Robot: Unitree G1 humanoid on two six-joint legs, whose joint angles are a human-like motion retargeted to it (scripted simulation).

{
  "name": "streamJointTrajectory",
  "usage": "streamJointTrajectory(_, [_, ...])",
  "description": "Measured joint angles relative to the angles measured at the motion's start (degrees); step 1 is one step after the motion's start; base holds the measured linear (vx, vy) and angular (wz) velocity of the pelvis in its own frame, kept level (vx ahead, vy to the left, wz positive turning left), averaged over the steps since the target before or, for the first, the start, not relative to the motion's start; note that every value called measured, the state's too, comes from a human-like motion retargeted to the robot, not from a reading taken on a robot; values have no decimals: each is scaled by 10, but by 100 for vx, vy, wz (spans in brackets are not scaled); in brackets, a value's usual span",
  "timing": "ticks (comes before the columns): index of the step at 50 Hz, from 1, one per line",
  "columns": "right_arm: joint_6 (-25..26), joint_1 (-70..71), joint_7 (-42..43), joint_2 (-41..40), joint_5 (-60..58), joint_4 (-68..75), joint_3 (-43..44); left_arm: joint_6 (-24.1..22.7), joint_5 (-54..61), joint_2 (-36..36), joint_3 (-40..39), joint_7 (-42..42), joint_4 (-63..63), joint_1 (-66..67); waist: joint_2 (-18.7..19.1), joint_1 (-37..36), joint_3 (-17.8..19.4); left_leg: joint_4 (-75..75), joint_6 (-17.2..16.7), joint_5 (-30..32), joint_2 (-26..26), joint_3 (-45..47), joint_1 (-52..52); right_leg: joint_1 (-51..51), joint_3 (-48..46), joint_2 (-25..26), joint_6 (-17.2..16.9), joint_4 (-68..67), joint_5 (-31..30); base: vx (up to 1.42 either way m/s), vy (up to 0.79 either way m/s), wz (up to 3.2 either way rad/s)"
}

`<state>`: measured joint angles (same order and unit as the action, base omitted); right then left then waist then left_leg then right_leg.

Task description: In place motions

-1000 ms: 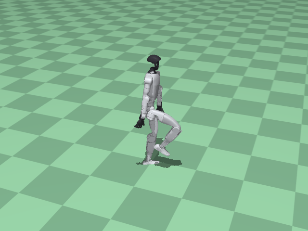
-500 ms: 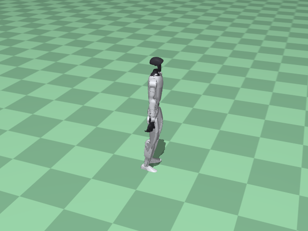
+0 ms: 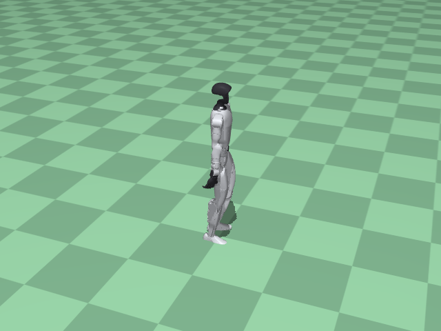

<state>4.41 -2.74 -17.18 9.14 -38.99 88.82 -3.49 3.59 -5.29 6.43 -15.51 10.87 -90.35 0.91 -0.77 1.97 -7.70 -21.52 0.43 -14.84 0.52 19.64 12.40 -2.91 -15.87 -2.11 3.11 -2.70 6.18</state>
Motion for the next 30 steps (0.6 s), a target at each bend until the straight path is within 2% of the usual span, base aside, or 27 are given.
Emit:
streamJointTrajectory(7, [-2, -2, 0, 1, -1, -4, -2, 2, 9, 2, -27, 4, -21, 29, -10, 4, 1, -86, -6, 27, -16, 11, 34, 3, 4, -9, 1, 0, -2, 0, 0, 0])
streamJointTrajectory(17, [5, -2, 7, 6, 7, 3, 2, 4, 0, -10, -23, 9, -34, 50, -3, 7, -12, -82, -6, 23, -17, 18, 29, 1, 12, -7, 4, 0, -1, 3, 2, -4])
streamJointTrajectory(22, [7, -2, 3, 6, 17, 9, 0, 4, -8, -12, -10, 5, -24, 42, -14, -20, -7, -89, -7, 38, -16, 40, 27, 0, 40, -14, 9, -2, -3, 1, 3, -29])
streamJointTrajectory(26, [6, 0, 0, 6, 9, 9, -6, 2, -11, -10, -6, 7, -17, 38, -4, -1, -10, -119, -12, 59, -20, 12, 48, 1, 20, -11, 14, -1, 0, 0, 2, 58])
streamJointTrajectory(30, [4, 7, -5, 5, 4, 0, -15, 0, -16, -6, -2, 10, -12, 34, 9, 26, -8, -179, -22, 117, -28, -33, 89, 0, -11, -4, 18, 1, 2, -6, 0, 86])
